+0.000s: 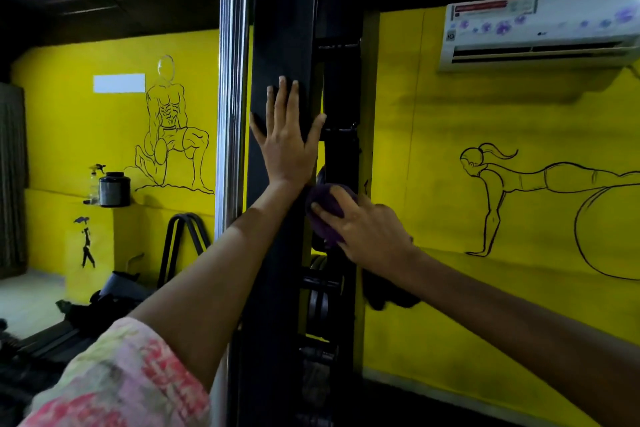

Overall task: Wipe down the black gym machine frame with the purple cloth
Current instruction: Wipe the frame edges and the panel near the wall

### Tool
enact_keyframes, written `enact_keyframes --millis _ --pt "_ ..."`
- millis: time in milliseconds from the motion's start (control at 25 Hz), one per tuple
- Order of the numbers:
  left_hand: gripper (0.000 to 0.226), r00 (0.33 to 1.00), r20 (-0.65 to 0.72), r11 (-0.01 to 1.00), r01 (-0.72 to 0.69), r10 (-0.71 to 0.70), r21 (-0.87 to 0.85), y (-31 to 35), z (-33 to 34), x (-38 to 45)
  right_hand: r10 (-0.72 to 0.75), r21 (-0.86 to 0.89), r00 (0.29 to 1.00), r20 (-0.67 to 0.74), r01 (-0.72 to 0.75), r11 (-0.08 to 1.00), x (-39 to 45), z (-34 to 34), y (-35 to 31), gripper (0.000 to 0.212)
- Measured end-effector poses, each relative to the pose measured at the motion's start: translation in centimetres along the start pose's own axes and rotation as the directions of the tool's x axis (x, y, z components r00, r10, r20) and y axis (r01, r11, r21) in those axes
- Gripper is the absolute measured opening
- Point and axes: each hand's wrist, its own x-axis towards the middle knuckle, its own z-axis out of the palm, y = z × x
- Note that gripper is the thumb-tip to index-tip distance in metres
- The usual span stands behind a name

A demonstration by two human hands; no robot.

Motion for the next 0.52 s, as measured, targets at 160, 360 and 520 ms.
enact_keyframes --millis 160,360,520 --pt "0.064 1.000 0.018 0.999 -0.013 0.012 0.033 0.0 0.0 -0.3 0.043 0.065 0.998 -0.047 -0.040 0.997 -1.2 -1.3 1.5 0.063" --pt "0.062 0.999 0.039 0.999 0.009 -0.010 0.040 0.1 -0.2 -0.5 0.083 0.174 0.995 -0.057 -0.072 0.982 0.6 -0.9 -0.7 0.057" --pt "0.057 0.993 0.117 0.998 -0.027 0.020 0.059 0.3 -0.7 -1.4 0.084 0.188 0.995 -0.056 -0.072 0.979 -2.0 -0.1 1.2 0.061"
